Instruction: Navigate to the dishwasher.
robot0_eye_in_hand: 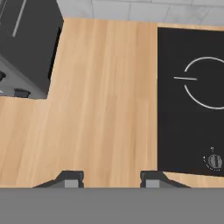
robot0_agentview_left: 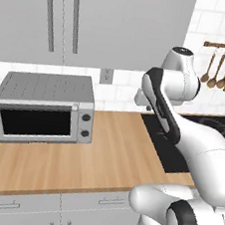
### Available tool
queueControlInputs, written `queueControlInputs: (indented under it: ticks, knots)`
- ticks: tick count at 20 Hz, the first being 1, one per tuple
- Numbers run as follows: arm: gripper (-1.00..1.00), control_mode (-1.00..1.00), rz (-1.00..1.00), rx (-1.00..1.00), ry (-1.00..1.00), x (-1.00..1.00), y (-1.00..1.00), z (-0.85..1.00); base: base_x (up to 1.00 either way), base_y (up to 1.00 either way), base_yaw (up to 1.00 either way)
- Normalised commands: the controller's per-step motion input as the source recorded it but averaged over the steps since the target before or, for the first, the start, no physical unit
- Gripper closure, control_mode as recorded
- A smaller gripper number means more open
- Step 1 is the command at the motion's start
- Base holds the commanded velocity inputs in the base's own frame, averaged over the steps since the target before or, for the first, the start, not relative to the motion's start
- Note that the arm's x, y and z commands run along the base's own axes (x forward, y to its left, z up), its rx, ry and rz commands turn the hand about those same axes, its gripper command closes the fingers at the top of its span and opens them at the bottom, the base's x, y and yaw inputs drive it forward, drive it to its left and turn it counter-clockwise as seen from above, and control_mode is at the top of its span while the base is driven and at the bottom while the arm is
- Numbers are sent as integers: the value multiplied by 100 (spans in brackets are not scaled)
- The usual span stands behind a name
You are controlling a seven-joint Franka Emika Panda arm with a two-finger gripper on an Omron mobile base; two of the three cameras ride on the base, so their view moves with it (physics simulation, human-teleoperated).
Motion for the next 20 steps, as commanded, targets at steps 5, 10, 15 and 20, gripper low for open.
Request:
queueControlInputs:
  ticks: [5,10,15,20]
  knots:
    - [-100,-100,-3,0,0,-84,-2,-3,0,0,0]
    - [-100,-100,-4,0,0,-100,-4,-3,0,0,0]
    - [-100,-100,-1,0,0,-100,-1,0,0,0,0]
    - [-100,100,0,0,0,0,0,0,-100,-31,-11]
